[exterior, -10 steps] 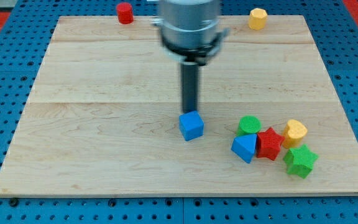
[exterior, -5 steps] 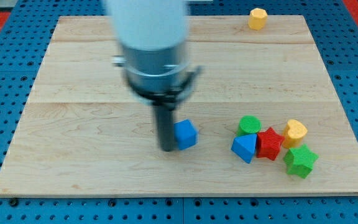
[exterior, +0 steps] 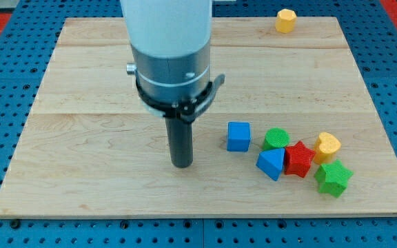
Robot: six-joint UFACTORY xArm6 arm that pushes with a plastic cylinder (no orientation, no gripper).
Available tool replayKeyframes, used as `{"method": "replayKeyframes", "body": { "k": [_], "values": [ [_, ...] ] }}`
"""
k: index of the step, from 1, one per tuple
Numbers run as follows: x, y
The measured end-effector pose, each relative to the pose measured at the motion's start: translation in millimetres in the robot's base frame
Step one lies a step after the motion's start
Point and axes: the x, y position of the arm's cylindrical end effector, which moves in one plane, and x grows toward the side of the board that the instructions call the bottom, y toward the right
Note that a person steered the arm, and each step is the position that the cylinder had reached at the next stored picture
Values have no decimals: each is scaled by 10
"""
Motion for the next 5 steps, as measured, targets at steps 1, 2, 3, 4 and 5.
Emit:
{"method": "replayKeyframes", "body": {
  "k": [1, 2, 3, 4, 5],
  "values": [
    [-60, 33],
    [-60, 36],
    [-49, 143],
    [-391, 124],
    [-463, 599]
  ]
}}
